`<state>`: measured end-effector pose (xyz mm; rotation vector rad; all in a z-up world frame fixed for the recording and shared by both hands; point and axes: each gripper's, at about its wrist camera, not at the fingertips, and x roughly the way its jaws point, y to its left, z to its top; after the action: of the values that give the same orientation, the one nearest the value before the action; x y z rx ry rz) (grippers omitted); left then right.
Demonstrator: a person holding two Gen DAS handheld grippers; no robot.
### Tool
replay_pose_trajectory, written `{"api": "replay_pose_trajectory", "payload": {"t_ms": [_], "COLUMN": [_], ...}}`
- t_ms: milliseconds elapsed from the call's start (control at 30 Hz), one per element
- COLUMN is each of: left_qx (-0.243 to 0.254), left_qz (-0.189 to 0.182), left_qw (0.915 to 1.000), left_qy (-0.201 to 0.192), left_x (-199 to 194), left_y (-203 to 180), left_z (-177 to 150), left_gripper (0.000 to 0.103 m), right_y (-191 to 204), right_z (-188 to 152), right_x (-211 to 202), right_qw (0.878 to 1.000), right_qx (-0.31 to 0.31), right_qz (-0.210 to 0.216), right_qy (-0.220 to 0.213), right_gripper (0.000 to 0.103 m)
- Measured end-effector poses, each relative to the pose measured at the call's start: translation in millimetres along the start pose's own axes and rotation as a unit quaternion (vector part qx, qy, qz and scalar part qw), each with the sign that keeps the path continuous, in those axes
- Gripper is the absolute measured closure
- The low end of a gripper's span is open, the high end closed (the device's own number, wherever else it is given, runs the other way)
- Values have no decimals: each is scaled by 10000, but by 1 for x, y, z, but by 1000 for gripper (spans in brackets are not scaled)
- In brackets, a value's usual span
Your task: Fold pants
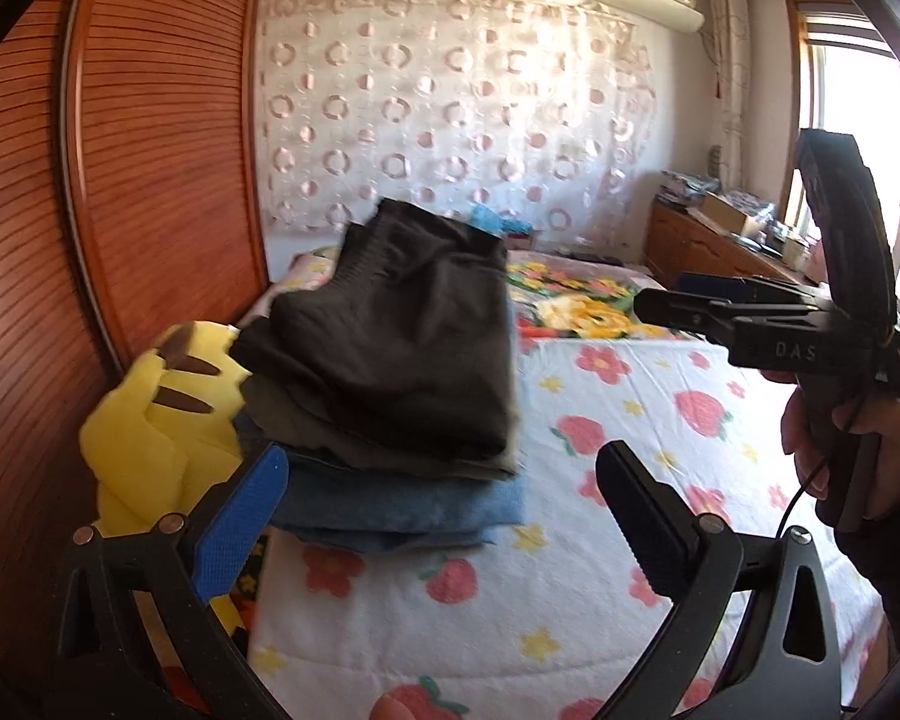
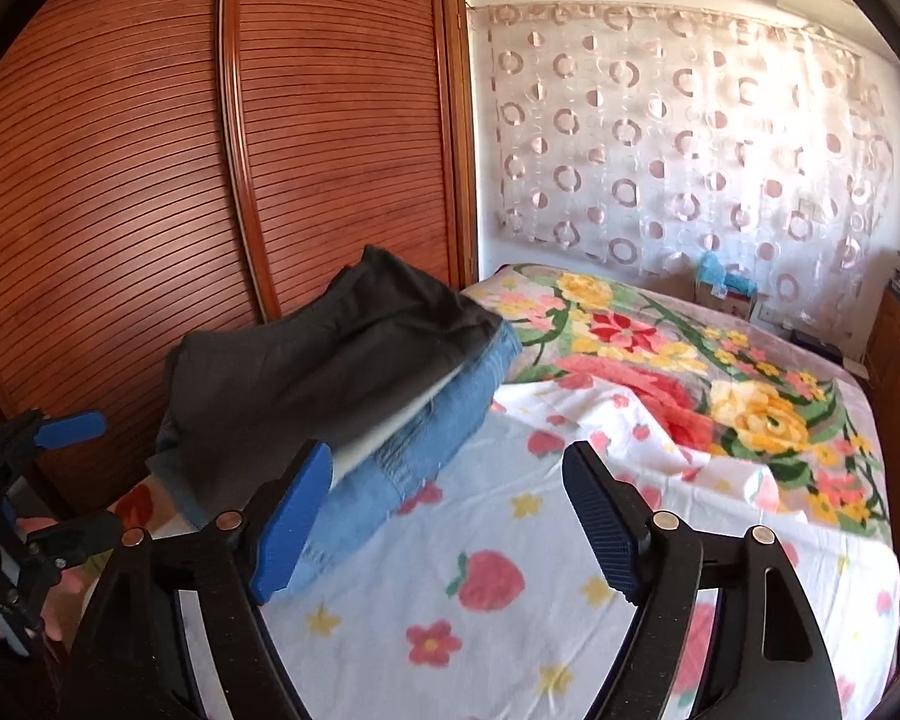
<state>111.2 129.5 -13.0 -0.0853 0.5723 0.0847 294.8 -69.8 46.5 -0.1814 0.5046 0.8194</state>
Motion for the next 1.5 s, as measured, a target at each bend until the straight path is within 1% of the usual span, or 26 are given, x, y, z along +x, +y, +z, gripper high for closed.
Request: {"api": "replay_pose_trajectory", "payload": {"t_ms": [167,333,467,567,733,933,1000,1100,1267,1500], "left_qx": [213,340,440,481,614,624,687,721,632,610], "left_qz": [-133,-413,-602,-760,-915,-944,-918,-979,-1025,-930], "left_qw": [9997,9984,9969,9957,9935,9927,9926,9917,9919,9937], "left_qy": [51,172,238,231,290,414,388,408,414,114], "left_x": [-1,0,0,-4,-12,-24,-29,-35,-41,-55], "left_y": [-19,-39,-59,-72,-96,-119,-127,-134,-144,-153], "left_z": [-7,-16,-23,-25,-30,-40,-44,-48,-47,-28], "left_gripper": [0,0,0,0,0,0,0,0,0,0], "right_y": [-2,-5,-2,7,16,32,37,40,48,52], "right_z": [-23,-45,-56,-67,-81,-99,-105,-111,-116,-116], "right_x": [-25,-52,-75,-102,-132,-155,-162,-171,-190,-219], "right_qw": [9995,9979,9962,9952,9923,9882,9871,9845,9809,9737], "right_qx": [161,351,402,456,635,839,923,1042,1180,1319], "right_qz": [-271,-539,-765,-868,-1064,-1285,-1306,-1412,-1547,-1856], "right_qy": [34,73,81,53,-5,-27,-16,4,41,-99], "right_gripper": [21,21,20,17,17,17,17,17,17,17]}}
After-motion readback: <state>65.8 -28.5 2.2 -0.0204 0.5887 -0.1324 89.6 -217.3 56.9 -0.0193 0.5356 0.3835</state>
